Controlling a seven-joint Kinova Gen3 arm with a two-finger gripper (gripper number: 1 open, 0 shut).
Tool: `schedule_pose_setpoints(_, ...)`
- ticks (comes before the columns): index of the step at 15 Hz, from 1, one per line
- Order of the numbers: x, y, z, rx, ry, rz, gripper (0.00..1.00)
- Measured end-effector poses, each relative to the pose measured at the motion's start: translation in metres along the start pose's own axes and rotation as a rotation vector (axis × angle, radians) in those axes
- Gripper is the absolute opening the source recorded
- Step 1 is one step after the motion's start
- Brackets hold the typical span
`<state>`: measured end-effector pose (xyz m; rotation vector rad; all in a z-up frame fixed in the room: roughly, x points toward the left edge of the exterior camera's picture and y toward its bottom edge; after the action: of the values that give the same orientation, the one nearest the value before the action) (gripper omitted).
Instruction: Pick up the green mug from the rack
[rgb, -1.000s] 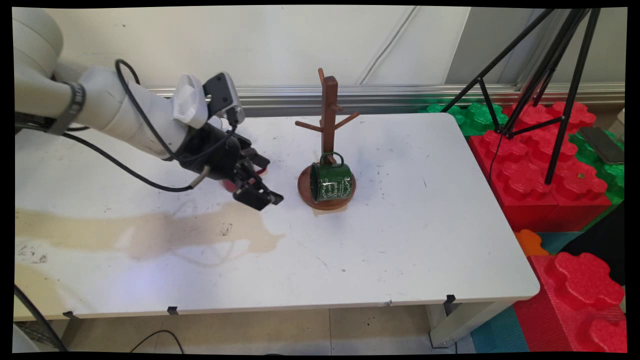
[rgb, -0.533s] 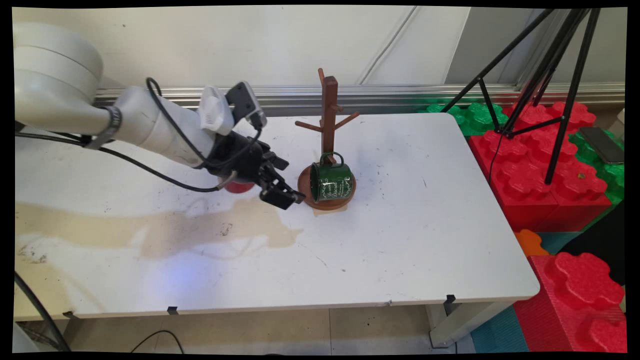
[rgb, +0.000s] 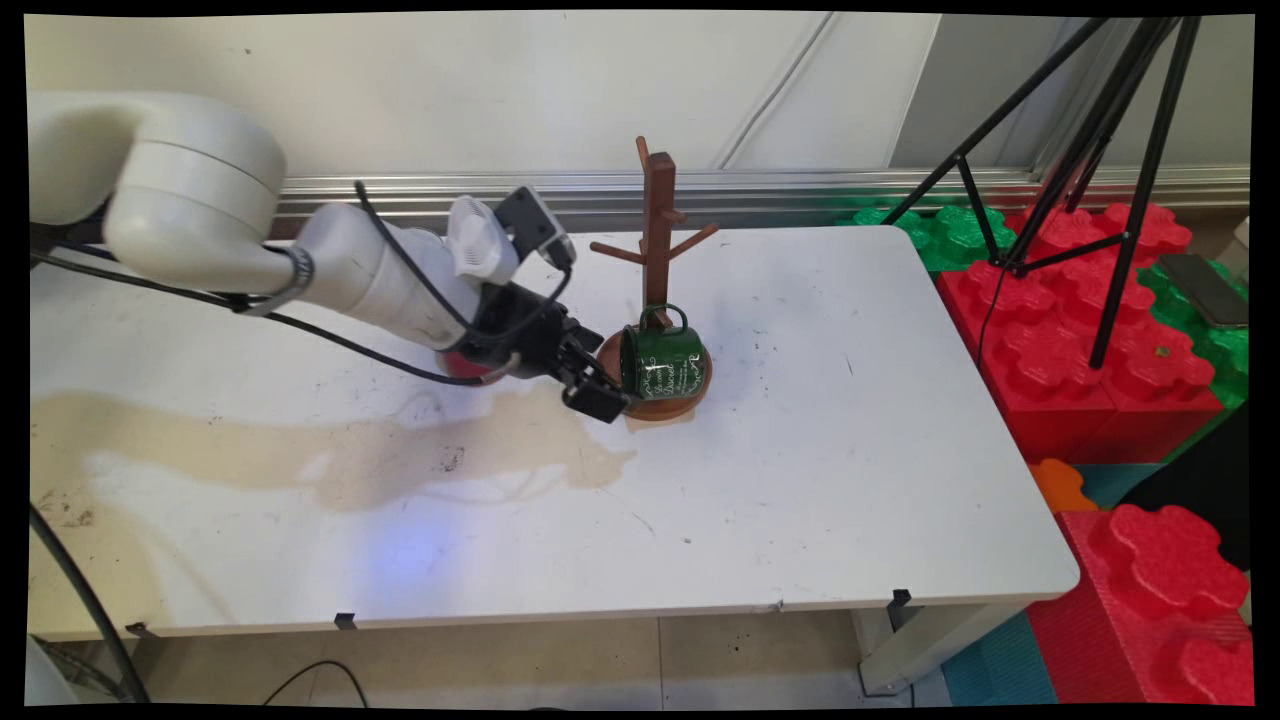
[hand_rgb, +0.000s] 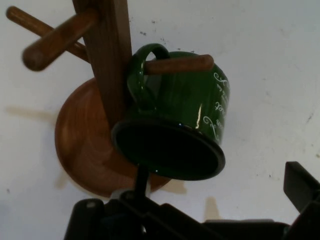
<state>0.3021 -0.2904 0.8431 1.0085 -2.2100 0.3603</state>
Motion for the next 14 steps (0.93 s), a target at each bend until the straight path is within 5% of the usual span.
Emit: schedule_pose_setpoints(14, 0.003, 0.005, 0.062, -0.041, 0.048, -0.105, 1.0)
